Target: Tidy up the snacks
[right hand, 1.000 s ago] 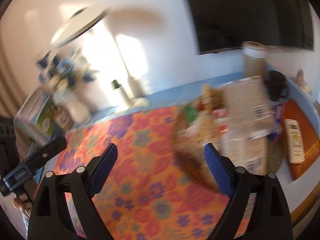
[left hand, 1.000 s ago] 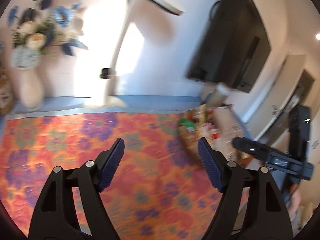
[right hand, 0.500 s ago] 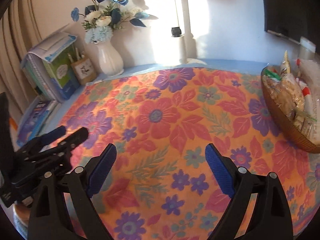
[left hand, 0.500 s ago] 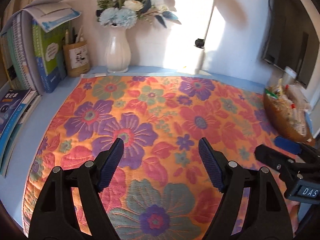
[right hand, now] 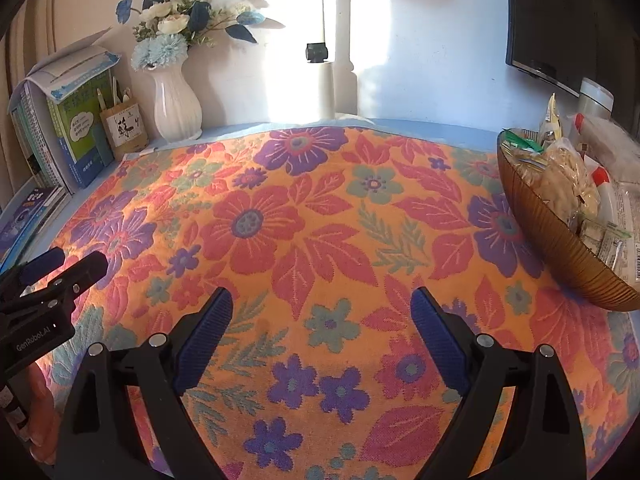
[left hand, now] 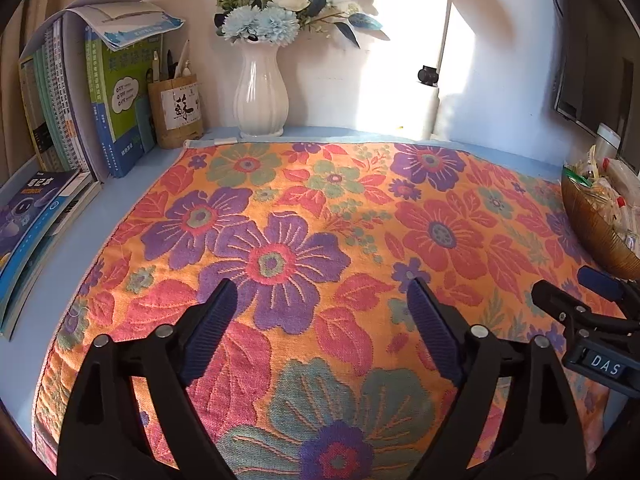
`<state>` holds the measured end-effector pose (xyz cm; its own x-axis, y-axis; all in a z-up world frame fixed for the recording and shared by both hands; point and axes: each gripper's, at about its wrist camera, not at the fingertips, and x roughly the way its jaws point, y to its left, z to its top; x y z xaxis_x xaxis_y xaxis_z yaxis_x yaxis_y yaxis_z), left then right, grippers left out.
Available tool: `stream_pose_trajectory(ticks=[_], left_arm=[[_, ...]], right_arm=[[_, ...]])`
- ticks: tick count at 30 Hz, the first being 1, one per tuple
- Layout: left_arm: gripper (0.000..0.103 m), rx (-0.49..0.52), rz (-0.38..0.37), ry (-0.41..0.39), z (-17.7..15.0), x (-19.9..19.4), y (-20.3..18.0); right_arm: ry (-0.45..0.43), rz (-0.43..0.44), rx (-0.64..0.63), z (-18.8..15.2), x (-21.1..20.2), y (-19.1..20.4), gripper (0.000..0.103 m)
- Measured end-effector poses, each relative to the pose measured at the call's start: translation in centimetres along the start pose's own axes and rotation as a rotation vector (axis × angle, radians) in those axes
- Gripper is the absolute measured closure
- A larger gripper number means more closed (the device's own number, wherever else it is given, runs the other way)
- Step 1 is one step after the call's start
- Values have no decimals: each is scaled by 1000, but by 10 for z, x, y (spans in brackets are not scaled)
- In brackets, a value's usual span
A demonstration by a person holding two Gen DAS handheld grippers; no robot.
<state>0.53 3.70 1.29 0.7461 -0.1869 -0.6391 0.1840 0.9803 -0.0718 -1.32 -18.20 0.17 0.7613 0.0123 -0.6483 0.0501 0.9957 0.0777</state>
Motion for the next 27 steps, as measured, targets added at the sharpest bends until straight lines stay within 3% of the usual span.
stream_pose_trajectory(ticks=[11,27], left_arm=[[10,11,39,-19,-1,-3,-2],[3,14,68,21,-1,5,-1]], right_arm=[[-7,-28,-4,-2,-1,2,5],[-6,-31,4,-3,-2,0,5]])
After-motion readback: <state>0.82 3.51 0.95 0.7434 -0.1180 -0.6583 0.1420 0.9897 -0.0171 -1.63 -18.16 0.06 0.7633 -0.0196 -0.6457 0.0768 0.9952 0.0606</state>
